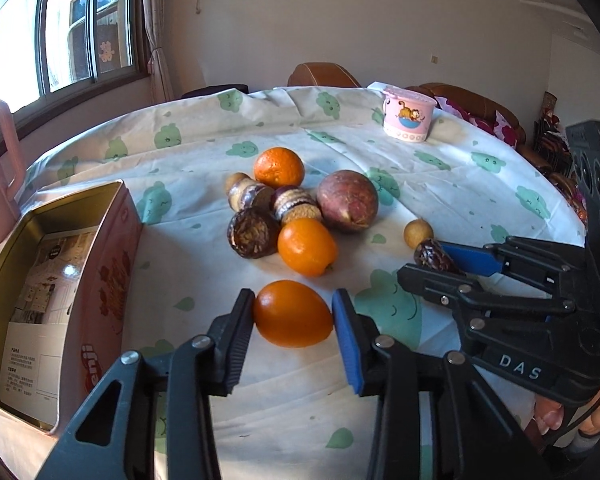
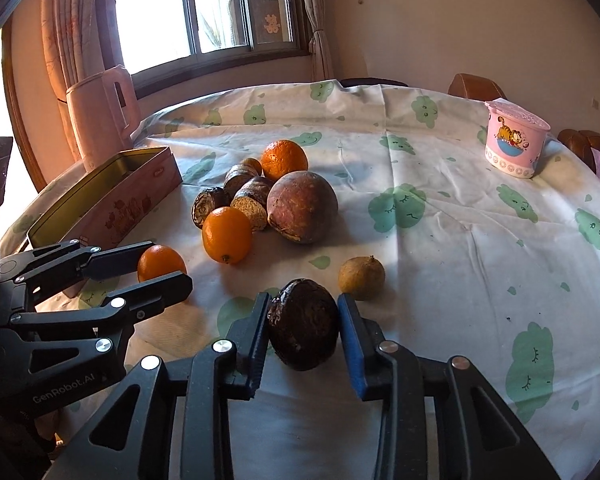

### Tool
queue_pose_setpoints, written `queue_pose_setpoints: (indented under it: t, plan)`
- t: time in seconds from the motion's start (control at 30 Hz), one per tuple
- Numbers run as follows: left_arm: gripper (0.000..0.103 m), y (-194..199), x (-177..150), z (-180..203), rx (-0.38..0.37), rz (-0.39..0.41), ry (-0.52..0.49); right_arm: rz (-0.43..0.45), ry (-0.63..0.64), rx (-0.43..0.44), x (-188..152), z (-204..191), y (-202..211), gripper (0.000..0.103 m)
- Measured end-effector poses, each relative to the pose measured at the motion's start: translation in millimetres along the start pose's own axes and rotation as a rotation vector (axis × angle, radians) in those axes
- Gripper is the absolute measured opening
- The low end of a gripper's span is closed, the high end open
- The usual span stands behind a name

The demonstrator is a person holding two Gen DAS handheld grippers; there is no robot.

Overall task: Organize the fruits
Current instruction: 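Close the left tool on the tangerine while the right tool holds the passion fruit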

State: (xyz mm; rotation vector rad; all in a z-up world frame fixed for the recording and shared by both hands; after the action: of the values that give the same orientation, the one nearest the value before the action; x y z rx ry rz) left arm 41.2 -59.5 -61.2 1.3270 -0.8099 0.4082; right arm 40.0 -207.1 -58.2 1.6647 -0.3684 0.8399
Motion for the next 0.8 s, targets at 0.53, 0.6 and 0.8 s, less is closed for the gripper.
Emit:
queue_pose_setpoints:
  t: [0.53, 0.6, 0.8]
  plan:
    - [0.023, 14.4, -1.6, 1.9, 0.036, 0.089, -0.023, 0.101, 0.083, -0.027, -1.9, -14.5, 13.1, 0.035]
    - [0.025, 16.6, -2.8, 0.0, 0.039, 0.097, -0.017, 0.101, 0.076, -0.023, -1.7, -13.5, 13.0, 0.035]
    - [0.083, 20.5, -4.2, -0.6, 0.018, 0.095, -0.040, 0.104, 0.062, -0.013, -1.9, -11.4, 13.6, 0.035]
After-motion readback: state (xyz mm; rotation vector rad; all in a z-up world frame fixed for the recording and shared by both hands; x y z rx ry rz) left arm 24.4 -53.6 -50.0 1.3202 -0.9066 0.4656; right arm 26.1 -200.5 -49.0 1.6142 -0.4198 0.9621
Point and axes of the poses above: each gripper's, at about its wrist camera, not at the fingertips, and y roughly against the way its jaws point, z to its right, x to its top, the point moved 1 cm from there along -y, roughly the way its jaws point, and after that the axes turned 2 degrees about -z, right-handed, at the moved point
